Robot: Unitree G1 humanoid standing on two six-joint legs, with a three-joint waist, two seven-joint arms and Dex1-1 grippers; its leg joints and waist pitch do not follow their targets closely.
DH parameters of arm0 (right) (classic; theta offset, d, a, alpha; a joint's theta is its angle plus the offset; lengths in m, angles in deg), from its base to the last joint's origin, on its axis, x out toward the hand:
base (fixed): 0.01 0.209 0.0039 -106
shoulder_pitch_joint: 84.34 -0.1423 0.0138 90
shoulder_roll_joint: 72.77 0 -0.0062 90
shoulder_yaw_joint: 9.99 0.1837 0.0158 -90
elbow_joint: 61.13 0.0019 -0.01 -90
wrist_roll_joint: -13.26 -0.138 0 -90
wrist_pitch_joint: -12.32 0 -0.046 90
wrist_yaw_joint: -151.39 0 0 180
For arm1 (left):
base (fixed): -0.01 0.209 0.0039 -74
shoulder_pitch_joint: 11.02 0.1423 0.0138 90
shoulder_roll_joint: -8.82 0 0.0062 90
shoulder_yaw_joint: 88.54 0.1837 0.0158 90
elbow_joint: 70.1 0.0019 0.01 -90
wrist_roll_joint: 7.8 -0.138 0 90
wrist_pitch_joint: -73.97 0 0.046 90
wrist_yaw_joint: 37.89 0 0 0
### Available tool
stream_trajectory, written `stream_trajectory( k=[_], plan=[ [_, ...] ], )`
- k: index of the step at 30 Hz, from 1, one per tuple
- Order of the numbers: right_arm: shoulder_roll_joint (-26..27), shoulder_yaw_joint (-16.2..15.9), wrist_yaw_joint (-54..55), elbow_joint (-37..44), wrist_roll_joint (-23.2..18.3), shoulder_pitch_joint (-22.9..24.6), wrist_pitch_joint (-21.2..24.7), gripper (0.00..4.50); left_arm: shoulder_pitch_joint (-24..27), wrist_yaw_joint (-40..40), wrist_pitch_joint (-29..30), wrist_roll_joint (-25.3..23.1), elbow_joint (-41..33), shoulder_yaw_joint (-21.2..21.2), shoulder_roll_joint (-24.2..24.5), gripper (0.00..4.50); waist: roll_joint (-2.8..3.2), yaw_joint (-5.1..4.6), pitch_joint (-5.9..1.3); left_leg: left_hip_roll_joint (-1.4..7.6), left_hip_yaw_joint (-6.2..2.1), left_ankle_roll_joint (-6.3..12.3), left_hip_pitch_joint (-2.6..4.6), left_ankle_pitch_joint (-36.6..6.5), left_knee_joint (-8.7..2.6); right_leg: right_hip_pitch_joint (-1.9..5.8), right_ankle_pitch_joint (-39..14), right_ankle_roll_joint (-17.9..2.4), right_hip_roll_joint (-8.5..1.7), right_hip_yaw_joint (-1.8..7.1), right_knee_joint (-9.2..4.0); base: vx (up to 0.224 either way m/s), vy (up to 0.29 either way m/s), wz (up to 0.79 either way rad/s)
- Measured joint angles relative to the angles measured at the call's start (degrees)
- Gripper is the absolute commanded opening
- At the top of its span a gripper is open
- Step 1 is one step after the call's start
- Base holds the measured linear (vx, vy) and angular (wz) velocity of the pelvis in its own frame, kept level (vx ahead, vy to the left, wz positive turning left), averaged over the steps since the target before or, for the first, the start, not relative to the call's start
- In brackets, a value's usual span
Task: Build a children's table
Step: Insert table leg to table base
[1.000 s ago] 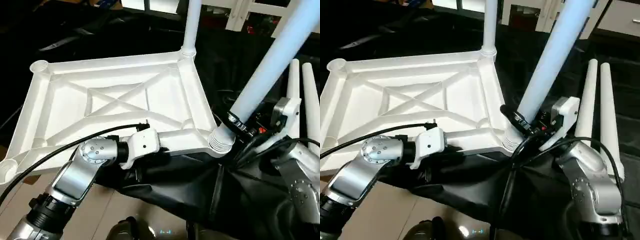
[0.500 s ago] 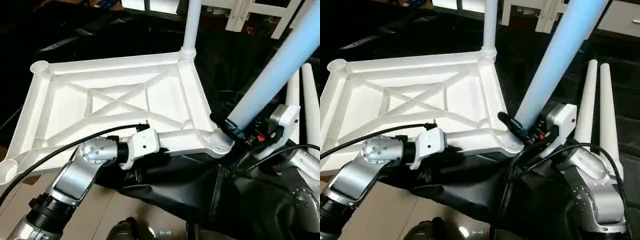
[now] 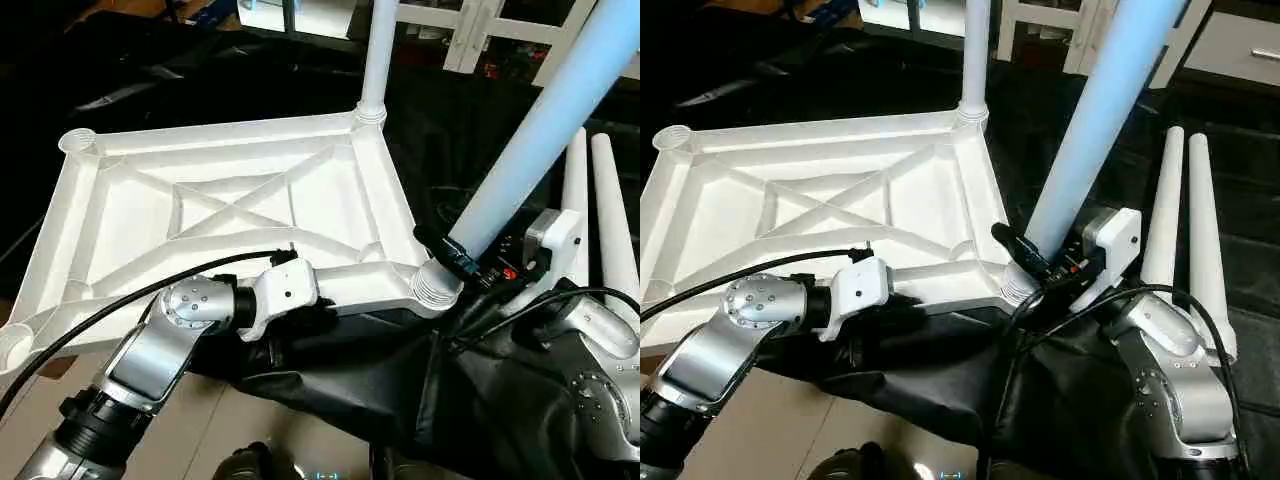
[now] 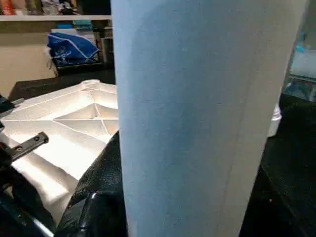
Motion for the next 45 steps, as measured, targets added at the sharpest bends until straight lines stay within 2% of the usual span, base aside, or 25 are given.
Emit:
stream_trajectory(
  k=[7,9,10,12,15,17,20,21,22,23,24,25,26,27,28,29,30,31,34,35,39,45],
  plan=[
    [3.8,-1.4,7.8,-2.0,5.0,-2.6,0.0,1.79,0.0,3.0,4.2,-0.9,0.5,-0.5,-3.0,0.0,-0.15,-0.67,-0.33,-0.16,-0.05,0.0,0.06,0.0,-0.17,0.23,0.0,0.0,-0.04,0.06,-0.88,0.0,0.0,0.0],
    [5.1,-1.7,10.2,-3.0,6.7,-3.6,0.0,1.79,-0.1,4.3,5.4,-1.1,0.7,-0.5,-4.0,0.0,-0.19,-0.95,-0.31,-0.28,-0.06,0.0,0.61,0.0,-0.46,0.58,-0.1,0.1,-0.05,0.06,-1.25,0.0,0.0,0.0],
    [6.3,-2.1,12.7,-4.5,8.3,-5.0,0.0,1.79,-0.3,5.7,6.9,-1.5,0.9,-0.6,-5.1,0.0,-0.34,-1.26,-0.32,-0.41,-0.14,0.01,0.88,0.0,-0.55,0.72,-0.2,0.3,-0.1,0.09,-1.29,0.0,0.0,0.0],
    [7.9,-2.6,17.0,-7.1,11.3,-7.6,-0.1,1.79,-1.0,8.4,9.9,-2.5,1.1,-0.7,-7.6,0.0,-0.38,-1.47,-0.32,-0.55,-0.43,0.01,0.92,0.0,-0.57,0.77,-1.1,0.3,-0.11,0.03,-1.32,0.0,0.0,0.0],
    [10.1,-3.3,23.3,-11.9,15.6,-11.2,-1.5,1.79,-2.1,13.3,15.6,-3.9,1.5,-0.8,-12.2,0.0,-0.45,-1.66,-0.3,-0.99,-1.41,0.02,0.87,0.0,-0.6,0.87,-2.0,0.4,-0.06,-0.14,-1.75,-0.017,0.012,-0.04],
    [12.3,-3.3,29.0,-16.7,18.2,-14.8,-2.4,1.79,-3.1,18.2,20.8,-4.8,2.0,-1.4,-16.9,0.0,-0.45,-1.95,-0.3,-1.1,-1.63,0.04,1.0,0.0,-0.59,0.94,-2.6,0.4,-0.06,-0.32,-2.28,-0.051,0.042,-0.11],
    [13.9,-3.1,34.0,-22.1,20.1,-18.2,-3.7,1.79,-4.0,23.0,25.0,-4.9,2.9,-1.7,-20.7,0.0,-0.6,-2.64,-0.15,-1.21,-1.73,0.11,1.22,-0.1,-0.63,1.41,-2.7,0.4,-0.05,-0.38,-3.2,0.0,0.0,0.0],
    [14.9,-2.6,35.9,-24.6,20.4,-19.8,-4.1,1.79,-4.6,24.6,25.7,-5.0,3.9,-2.2,-22.0,0.0,-0.68,-2.9,0.02,-1.24,-1.74,0.31,1.46,-0.2,-0.64,1.67,-2.7,0.4,-0.06,-0.65,-3.49,-0.067,0.025,0.0],
    [16.8,-1.3,38.6,-28.5,20.4,-22.6,-4.4,1.79,-5.6,27.0,26.7,-5.3,5.8,-3.2,-24.8,0.0,-0.42,-3.38,0.34,-1.11,-1.83,0.56,1.76,-0.3,-0.8,2.39,-2.7,0.3,-0.16,-2.03,-4.34,-0.083,0.016,0.0],
    [18.0,-0.3,40.4,-31.1,20.2,-24.5,-4.6,1.79,-6.5,29.0,27.4,-5.4,7.1,-3.6,-26.6,0.0,0.15,-3.46,0.7,-0.83,-1.81,0.66,1.6,-0.4,-1.27,3.29,-3.5,-0.3,-0.23,-2.96,-4.47,-0.083,0.016,0.0],
    [18.5,1.1,41.6,-32.5,19.7,-25.2,-5.2,1.79,-7.5,30.3,28.3,-5.4,8.2,-3.7,-28.1,0.0,0.16,-2.3,1.12,-0.73,-1.5,0.71,1.48,-0.4,-1.55,2.87,-5.1,-1.5,-0.79,-3.43,0.85,-0.119,0.004,0.11],
    [18.2,2.6,42.3,-33.2,19.1,-25.1,-5.6,1.79,-8.0,31.9,28.8,-5.5,9.1,-3.5,-30.1,0.0,-1.24,-0.6,0.9,-0.35,0.52,0.72,1.44,-0.4,-1.57,3.93,-6.3,-2.1,-1.02,-2.77,5.66,-0.033,-0.072,0.23],
    [18.8,3.0,42.7,-34.4,18.9,-26.4,-5.9,1.79,-8.4,32.5,29.3,-5.5,9.0,-3.9,-30.6,0.0,-3.22,0.13,0.3,-0.87,1.49,0.57,1.55,-0.6,-1.17,4.51,-7.2,0.8,-1.16,-0.67,4.74,-0.033,-0.072,0.23],
    [19.2,3.3,43.3,-35.7,18.9,-28.1,-6.2,1.79,-8.7,33.3,29.5,-5.5,9.0,-4.5,-31.1,0.0,-3.28,0.46,0.19,-1.12,0.32,0.98,0.85,-0.8,-0.16,3.68,-7.2,0.7,-1.08,-0.48,4.69,0.077,-0.096,-0.08],
    [19.6,3.6,43.9,-36.5,18.9,-29.1,-6.4,1.79,-8.5,33.7,29.5,-5.2,9.0,-5.0,-31.8,0.0,-1.94,1.15,-0.01,-1.78,-2.27,1.39,0.48,-1.0,0.35,3.88,-7.2,0.6,-1.04,-1.27,4.13,0.079,-0.003,-0.4],
    [19.7,3.9,44.1,-36.9,18.7,-29.5,-6.8,1.79,-8.5,34.0,29.6,-5.0,8.8,-5.1,-32.1,0.0,-1.35,1.38,0.01,-1.94,-3.19,0.46,0.43,-0.4,0.05,3.82,-7.2,0.6,-1.03,-1.94,3.72,0.079,-0.003,-0.4],
    [19.7,4.1,44.1,-37.3,18.4,-29.7,-7.1,1.79,-8.5,34.5,29.9,-4.9,8.7,-5.1,-32.3,0.0,-1.14,1.36,-0.1,-1.79,-3.38,0.04,0.34,0.3,-0.23,3.78,-7.1,0.5,-0.73,-2.08,3.32,0.049,0.048,-0.27],
    [19.8,4.2,44.1,-38.1,18.4,-30.0,-7.4,1.79,-8.5,34.8,30.3,-4.8,8.4,-5.1,-32.2,0.0,-1.06,1.14,-0.37,-1.55,-3.4,0.05,0.2,0.4,-0.34,3.85,-6.8,0.2,-0.09,-1.75,2.62,0.0,0.0,0.0],
    [20.1,4.2,43.5,-40.3,18.4,-31.1,-7.8,1.79,-8.7,34.8,31.1,-4.7,8.3,-5.1,-31.2,0.0,-1.56,0.16,-0.74,-1.48,-3.13,0.05,-0.11,0.4,-0.27,3.85,-4.0,-0.4,0.04,-1.48,1.17,0.0,0.0,0.0],
    [20.1,4.2,43.1,-40.7,18.4,-31.2,-7.8,1.79,-8.7,34.6,30.9,-4.7,8.3,-5.1,-30.8,0.0,-1.55,-0.04,-0.74,-1.48,-3.09,0.06,-0.03,0.4,-0.31,3.8,-3.8,-0.4,0.04,-1.49,0.87,0.0,0.0,0.0],
    [19.5,4.0,39.3,-40.7,18.4,-31.6,-7.8,1.79,-8.7,31.7,28.0,-4.1,8.2,-4.6,-27.8,0.0,-1.46,-0.62,-0.86,-1.51,-3.04,0.06,-0.12,0.4,-0.75,3.76,-3.8,-0.3,0.01,-1.5,0.51,0.0,0.0,0.0],
    [17.4,1.8,32.7,-37.4,17.6,-29.6,-7.5,1.79,-6.8,25.4,22.5,-3.2,5.5,-3.4,-20.7,0.0,-1.35,-0.67,-0.93,-1.01,-2.76,0.03,-0.15,0.4,-1.24,3.66,-3.6,-0.2,0.28,-1.69,0.65,0.0,0.0,0.0]
  ],
)
